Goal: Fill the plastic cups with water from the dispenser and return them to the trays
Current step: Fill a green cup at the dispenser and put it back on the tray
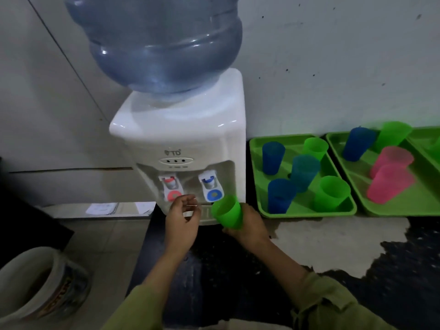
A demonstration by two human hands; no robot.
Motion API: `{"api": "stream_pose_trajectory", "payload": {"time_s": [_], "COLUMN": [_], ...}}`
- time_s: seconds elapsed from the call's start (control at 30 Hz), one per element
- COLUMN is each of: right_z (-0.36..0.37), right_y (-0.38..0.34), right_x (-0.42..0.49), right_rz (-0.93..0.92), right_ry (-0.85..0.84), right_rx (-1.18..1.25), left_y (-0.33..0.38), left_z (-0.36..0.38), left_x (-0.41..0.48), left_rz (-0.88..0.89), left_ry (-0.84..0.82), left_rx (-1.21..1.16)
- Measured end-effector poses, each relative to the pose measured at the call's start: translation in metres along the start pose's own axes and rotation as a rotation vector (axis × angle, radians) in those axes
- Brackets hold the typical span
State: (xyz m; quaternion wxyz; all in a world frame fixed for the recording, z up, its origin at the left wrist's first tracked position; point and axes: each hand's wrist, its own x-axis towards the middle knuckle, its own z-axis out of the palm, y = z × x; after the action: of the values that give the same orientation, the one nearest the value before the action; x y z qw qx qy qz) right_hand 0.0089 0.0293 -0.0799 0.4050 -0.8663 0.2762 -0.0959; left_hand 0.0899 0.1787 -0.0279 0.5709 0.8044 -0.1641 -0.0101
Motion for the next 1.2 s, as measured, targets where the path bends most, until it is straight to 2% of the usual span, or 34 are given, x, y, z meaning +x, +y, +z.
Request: {"api": "stream_pose_trajectory", "payload": {"time_s": [0.07,0.2,0.4,0.57,0.87,1.1,1.2], "right_z": [0.013,0.031,0.049,0.058,0.062,0.058,0.056], "right_y": [-0.010,-0.023,-0.028,-0.020,-0.017,-0.019,-0.020], "right_x": [0.007,0.012,0.013,0.015,0.013,0.013,0.014], "right_rz": [0.032,0.091,0.042,0.035,0.010,0.000,-0.003], "right_ry": [0.028,0.118,0.215,0.231,0.232,0.238,0.227], "right_rx": [-0.015,0.210,0.416,0.386,0.287,0.269,0.269], "left_y": [-0.002,-0.004,-0.009,-0.004,0.010,0.018,0.025], "left_z": [-0.004,-0.007,-0.005,-0.001,0.008,0.004,-0.004], "left_x": [0.007,0.016,0.028,0.033,0.032,0.018,0.016], "left_rz": [0.012,0.047,0.091,0.136,0.021,0.117,0.149], "left_ry": [-0.016,-0.050,-0.124,-0.144,-0.139,-0.206,-0.223], "left_rx": [-0.001,0.001,0.084,0.206,0.369,0.373,0.276]}}
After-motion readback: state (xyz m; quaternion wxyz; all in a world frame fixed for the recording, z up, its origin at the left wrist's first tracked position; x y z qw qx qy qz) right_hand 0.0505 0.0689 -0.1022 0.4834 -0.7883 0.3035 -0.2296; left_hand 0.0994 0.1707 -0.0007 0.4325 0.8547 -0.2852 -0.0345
